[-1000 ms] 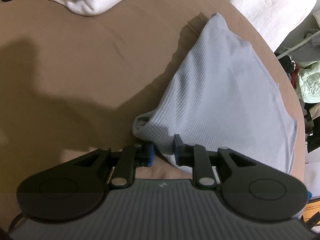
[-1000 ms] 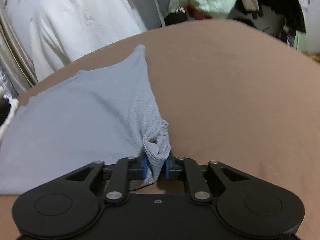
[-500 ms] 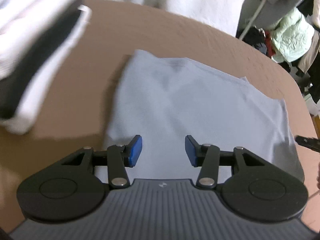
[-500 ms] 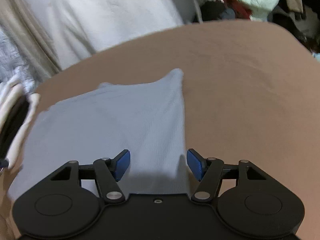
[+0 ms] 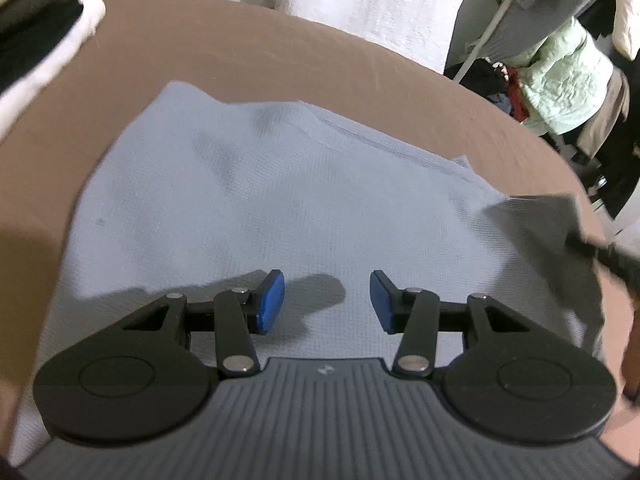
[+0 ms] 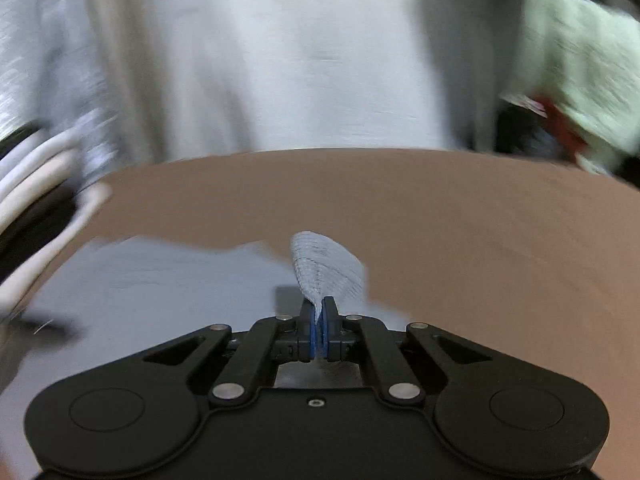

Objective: Fold clothes

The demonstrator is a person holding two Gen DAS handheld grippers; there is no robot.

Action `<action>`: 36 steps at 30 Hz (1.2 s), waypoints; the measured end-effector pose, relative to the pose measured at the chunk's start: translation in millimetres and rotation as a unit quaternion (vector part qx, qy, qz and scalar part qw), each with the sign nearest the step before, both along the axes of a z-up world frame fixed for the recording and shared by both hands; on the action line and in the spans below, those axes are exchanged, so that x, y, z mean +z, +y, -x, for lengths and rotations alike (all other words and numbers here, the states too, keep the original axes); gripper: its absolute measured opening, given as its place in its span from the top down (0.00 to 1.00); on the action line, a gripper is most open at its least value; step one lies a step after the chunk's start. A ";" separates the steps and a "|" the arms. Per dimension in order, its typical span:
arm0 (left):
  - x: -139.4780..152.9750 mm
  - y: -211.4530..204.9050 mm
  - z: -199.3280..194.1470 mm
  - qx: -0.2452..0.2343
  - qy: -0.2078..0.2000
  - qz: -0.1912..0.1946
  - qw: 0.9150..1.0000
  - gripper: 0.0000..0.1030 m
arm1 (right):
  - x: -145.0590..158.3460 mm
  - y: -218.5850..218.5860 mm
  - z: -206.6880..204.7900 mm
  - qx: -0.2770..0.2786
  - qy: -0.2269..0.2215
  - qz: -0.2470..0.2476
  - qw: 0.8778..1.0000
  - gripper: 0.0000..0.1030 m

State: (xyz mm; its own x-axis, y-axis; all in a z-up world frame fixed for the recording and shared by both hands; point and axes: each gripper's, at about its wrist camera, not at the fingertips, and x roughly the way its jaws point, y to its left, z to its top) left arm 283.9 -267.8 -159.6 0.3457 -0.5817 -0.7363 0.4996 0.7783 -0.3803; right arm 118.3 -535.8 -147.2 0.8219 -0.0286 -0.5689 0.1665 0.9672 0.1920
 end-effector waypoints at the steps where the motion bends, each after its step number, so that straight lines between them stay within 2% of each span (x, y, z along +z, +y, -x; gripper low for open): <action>1: -1.1 1.3 -1.0 -0.002 0.005 0.006 1.000 0.55 | -0.4 16.8 3.6 0.030 0.005 -0.003 1.000 0.94; 5: -3.8 -7.6 4.7 -0.019 -0.010 -0.005 1.000 0.55 | -13.6 68.4 14.6 0.138 0.045 -0.031 0.989 0.95; 7: -6.2 -10.9 8.6 -0.024 -0.019 -0.015 0.999 0.55 | -18.2 81.8 13.6 0.149 0.066 -0.002 0.987 0.95; 9: -7.9 -11.5 11.0 -0.026 -0.021 -0.019 0.999 0.55 | -13.5 73.0 10.3 0.116 0.062 0.020 0.991 0.95; 11: -7.8 -9.7 11.5 -0.027 -0.017 -0.016 0.999 0.55 | -4.2 53.9 9.0 0.077 0.052 0.009 0.996 0.95; 12: -7.5 -9.2 11.2 -0.027 -0.015 -0.016 0.999 0.55 | 0.4 43.6 9.1 0.071 0.047 -0.004 0.996 0.94; 14: -7.1 -8.0 10.8 -0.025 -0.009 -0.014 1.000 0.55 | 6.8 26.7 8.5 0.086 0.053 -0.061 0.993 0.90; 16: -6.5 -7.2 9.6 -0.025 -0.006 -0.013 1.000 0.55 | 11.6 12.4 8.3 0.065 0.040 -0.099 0.992 0.66; 17: -6.8 -7.2 9.5 -0.025 -0.005 -0.013 1.000 0.55 | 14.1 1.3 10.0 0.040 0.024 -0.105 0.993 0.48; 18: -6.9 -6.9 9.8 -0.025 -0.005 -0.014 1.000 0.55 | 16.5 -10.2 11.6 0.013 0.007 -0.110 0.994 0.46; 20: -7.2 -6.4 10.3 -0.026 -0.007 -0.015 1.000 0.55 | 13.9 -37.6 9.3 -0.050 0.013 -0.127 0.991 0.46; 21: -7.3 -6.2 10.6 -0.026 -0.007 -0.016 0.999 0.55 | 9.1 -50.5 4.0 -0.080 0.031 -0.133 0.987 0.46; 24: -7.0 -5.0 10.4 -0.027 -0.006 -0.017 0.999 0.54 | -11.9 -74.7 -15.2 -0.106 0.093 -0.118 0.983 0.46; 26: -7.6 -4.3 9.7 -0.027 -0.003 -0.015 1.000 0.54 | -28.6 -84.5 -25.9 -0.120 0.115 -0.127 0.978 0.46; 27: -8.3 -4.0 9.1 -0.027 -0.002 -0.014 1.000 0.54 | -35.1 -85.8 -28.4 -0.123 0.113 -0.136 0.977 0.49; 28: -8.8 -3.6 8.6 -0.027 -0.001 -0.013 1.000 0.54 | -41.2 -86.5 -30.4 -0.123 0.109 -0.146 0.975 0.65; 29: -9.4 -3.1 8.1 -0.027 0.000 -0.012 1.000 0.54 | -39.7 -81.0 -29.5 -0.123 0.096 -0.132 0.979 0.93; 33: -11.0 -3.4 6.2 -0.026 0.004 -0.011 1.000 0.54 | -21.3 -52.1 -25.1 -0.140 0.058 -0.015 0.988 0.94; 34: -11.3 -4.2 6.0 -0.027 0.003 -0.012 1.000 0.53 | -23.7 -53.2 -24.9 -0.143 0.067 -0.006 0.987 0.94; 36: -11.9 -5.7 5.7 -0.029 0.000 -0.013 0.999 0.51 | -33.1 -60.3 -25.9 -0.138 0.084 -0.024 0.987 0.94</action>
State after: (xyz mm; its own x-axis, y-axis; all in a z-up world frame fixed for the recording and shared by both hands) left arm 278.1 -273.5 -171.5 0.3125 -0.5807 -0.7518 0.5443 0.7581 -0.3593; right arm 144.3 -596.1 -180.2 0.6800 -0.2079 -0.7031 0.4559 0.8709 0.1835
